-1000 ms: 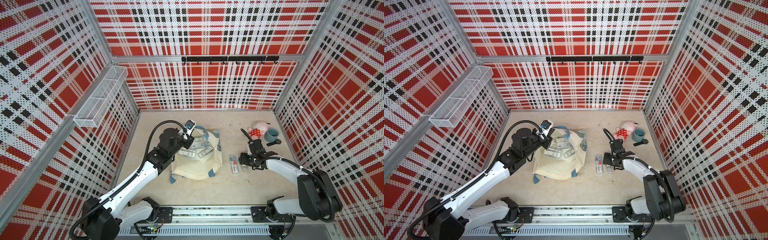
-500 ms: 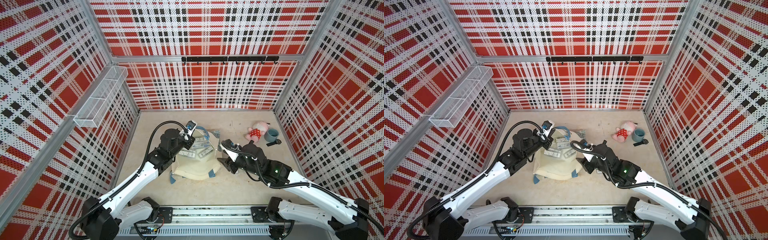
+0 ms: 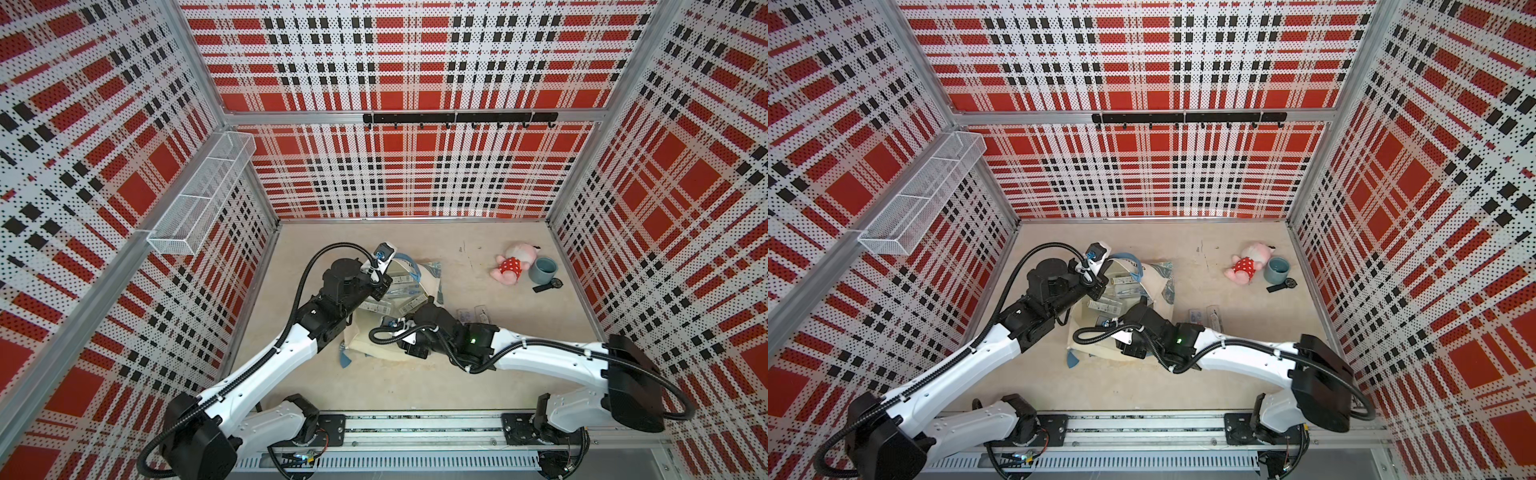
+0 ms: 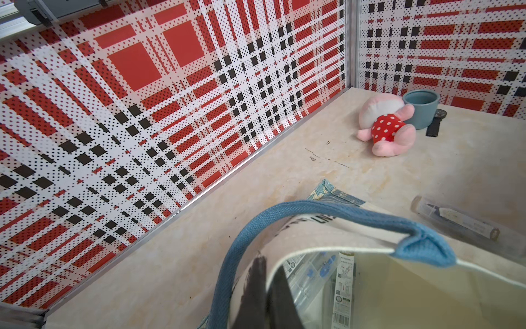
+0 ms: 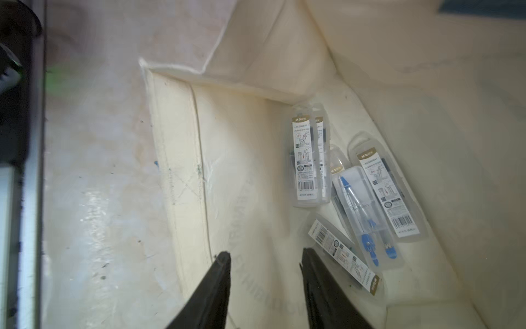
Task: Take out the compass set from the canvas bag
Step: Pick up the compass set from the canvas bag.
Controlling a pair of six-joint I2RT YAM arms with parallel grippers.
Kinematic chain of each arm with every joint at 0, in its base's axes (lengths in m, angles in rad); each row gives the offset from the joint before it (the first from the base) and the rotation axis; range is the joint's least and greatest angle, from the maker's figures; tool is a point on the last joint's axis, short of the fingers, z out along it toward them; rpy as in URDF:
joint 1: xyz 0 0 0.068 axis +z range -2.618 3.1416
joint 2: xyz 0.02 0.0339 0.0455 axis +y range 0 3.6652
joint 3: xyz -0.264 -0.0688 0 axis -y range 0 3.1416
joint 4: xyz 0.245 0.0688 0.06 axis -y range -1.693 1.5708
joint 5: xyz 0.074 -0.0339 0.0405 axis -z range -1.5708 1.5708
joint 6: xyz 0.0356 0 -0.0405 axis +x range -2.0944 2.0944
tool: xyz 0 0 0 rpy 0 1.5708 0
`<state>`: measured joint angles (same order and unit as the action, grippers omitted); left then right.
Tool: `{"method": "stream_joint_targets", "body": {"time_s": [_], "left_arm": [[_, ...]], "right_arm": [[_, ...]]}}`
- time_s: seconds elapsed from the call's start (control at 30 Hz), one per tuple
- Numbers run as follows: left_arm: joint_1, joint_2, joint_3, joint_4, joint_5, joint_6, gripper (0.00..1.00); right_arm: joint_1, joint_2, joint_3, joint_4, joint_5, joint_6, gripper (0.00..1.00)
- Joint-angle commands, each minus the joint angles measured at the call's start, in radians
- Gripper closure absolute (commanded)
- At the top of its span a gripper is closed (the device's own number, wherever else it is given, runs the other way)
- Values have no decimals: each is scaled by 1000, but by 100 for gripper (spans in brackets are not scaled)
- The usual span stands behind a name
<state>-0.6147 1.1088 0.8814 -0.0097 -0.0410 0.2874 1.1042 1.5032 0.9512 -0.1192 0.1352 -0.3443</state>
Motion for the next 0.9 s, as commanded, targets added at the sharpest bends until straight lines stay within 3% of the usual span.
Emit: {"method": "stream_joint_targets", "body": {"time_s": [0.0, 0.33, 0.87], "left_arm": [[-20, -29, 38, 93, 7, -13, 100], [-34, -53, 30, 90, 13, -16, 100], [-42, -68, 8, 91, 28, -16, 100]], "right_arm": [[-29, 72, 36, 99, 20, -86, 56], [-70, 306, 151, 203, 37, -83, 51], [-122, 500, 215, 376, 36, -91, 36]]}}
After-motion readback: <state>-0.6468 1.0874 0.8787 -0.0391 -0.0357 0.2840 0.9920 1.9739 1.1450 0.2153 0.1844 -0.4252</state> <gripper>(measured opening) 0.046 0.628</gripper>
